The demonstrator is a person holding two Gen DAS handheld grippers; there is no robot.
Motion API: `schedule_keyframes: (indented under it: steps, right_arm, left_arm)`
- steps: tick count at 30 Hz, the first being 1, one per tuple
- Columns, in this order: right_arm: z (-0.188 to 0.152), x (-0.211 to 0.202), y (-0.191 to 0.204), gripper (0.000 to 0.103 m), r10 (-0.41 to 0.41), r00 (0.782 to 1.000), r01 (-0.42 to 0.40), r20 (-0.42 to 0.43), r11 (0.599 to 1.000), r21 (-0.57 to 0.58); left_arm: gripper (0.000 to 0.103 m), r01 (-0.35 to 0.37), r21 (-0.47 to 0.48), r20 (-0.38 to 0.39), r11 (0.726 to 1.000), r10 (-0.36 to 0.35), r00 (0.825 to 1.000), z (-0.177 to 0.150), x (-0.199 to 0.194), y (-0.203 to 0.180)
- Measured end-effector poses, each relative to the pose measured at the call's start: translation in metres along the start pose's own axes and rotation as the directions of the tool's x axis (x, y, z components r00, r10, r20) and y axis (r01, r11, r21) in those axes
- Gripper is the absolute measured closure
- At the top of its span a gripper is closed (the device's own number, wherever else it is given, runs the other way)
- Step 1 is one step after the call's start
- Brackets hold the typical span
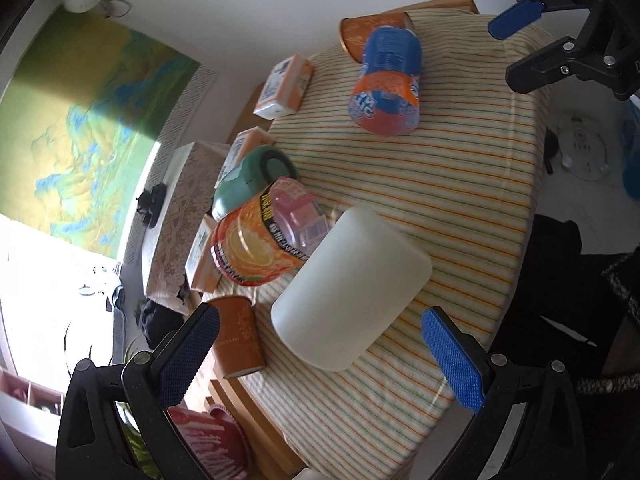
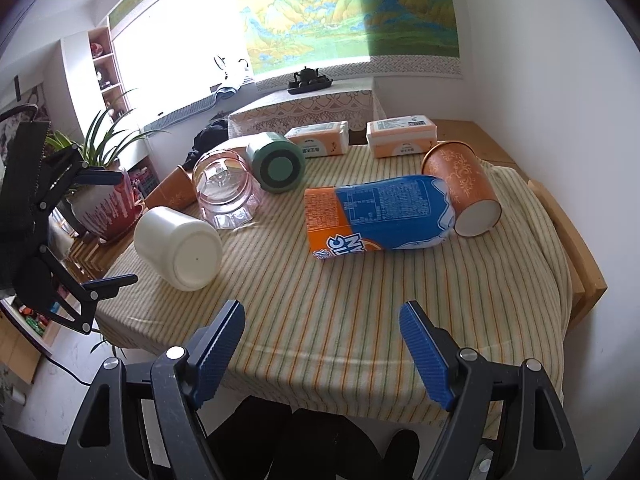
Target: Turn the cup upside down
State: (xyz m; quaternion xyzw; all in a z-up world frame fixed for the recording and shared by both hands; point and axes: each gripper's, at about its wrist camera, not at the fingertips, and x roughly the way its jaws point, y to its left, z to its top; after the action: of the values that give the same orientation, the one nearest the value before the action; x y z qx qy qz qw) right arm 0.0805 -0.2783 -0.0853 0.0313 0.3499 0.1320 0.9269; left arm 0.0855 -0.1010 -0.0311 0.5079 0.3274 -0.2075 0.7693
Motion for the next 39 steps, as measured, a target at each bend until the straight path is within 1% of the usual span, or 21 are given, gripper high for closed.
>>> schedule_keyframes:
  steps: [5,9,11,12,15,18,21,24,26,32,36,39]
  right_arm:
    - [0.0,-0.003,-0.004,0.027,-0.029,0.999,0.028,0.015,0.999,0.021]
    - [0.001,-0.007,-0.007,0.027,-0.095,0.995,0.094,0.036,0.995,0.03]
    - [0.0,-0.007,-0.008,0.027,-0.109,0.993,0.107,0.041,0.994,0.03]
    - [-0.001,-0.007,-0.008,0.027,-0.107,0.993,0.106,0.04,0.994,0.034]
    - [-0.002,-0.006,-0.009,0.027,-0.099,0.994,0.097,0.035,0.994,0.042]
    - [-0.004,-0.006,-0.009,0.027,-0.094,0.995,0.092,0.031,0.995,0.045]
    - [-0.005,-0.005,-0.011,0.027,-0.09,0.996,0.088,0.024,0.995,0.05]
    - [-0.006,-0.003,-0.014,0.027,-0.083,0.996,0.082,0.013,0.995,0.06]
    - [-0.006,-0.002,-0.016,0.027,-0.082,0.997,0.082,0.006,0.994,0.069]
    - [-0.007,0.001,-0.018,0.027,-0.08,0.997,0.08,-0.006,0.993,0.087]
    - [-0.007,0.004,-0.018,0.027,-0.081,0.997,0.082,-0.014,0.993,0.09]
    - [-0.009,0.005,-0.018,0.027,-0.078,0.997,0.08,-0.017,0.993,0.092]
  left_arm:
    - [0.001,0.024,0.032,-0.016,0.999,-0.024,1.0,0.009,0.009,-0.002]
    - [0.001,0.04,0.059,-0.034,0.997,-0.038,0.999,0.012,0.018,-0.004]
    - [0.001,0.05,0.077,-0.051,0.996,-0.046,0.998,0.013,0.024,-0.004]
    - [0.001,0.053,0.085,-0.058,0.995,-0.048,0.997,0.014,0.027,-0.004]
    - [0.001,0.096,0.095,-0.09,0.991,-0.088,0.992,0.018,0.038,-0.003]
    - [0.001,0.126,0.113,-0.115,0.986,-0.113,0.987,0.021,0.049,-0.003]
    - [0.004,0.152,0.126,-0.131,0.98,-0.135,0.982,0.022,0.057,-0.005]
    - [0.012,0.171,0.138,-0.135,0.975,-0.153,0.979,0.023,0.06,-0.008]
    - [0.012,0.168,0.144,-0.134,0.975,-0.149,0.98,0.024,0.063,-0.009]
    - [0.014,0.194,0.101,-0.123,0.976,-0.181,0.976,0.027,0.065,0.0]
    - [0.015,0.207,0.043,-0.098,0.977,-0.202,0.974,0.025,0.065,0.008]
    - [0.016,0.216,-0.029,-0.049,0.976,-0.217,0.975,0.025,0.059,0.018]
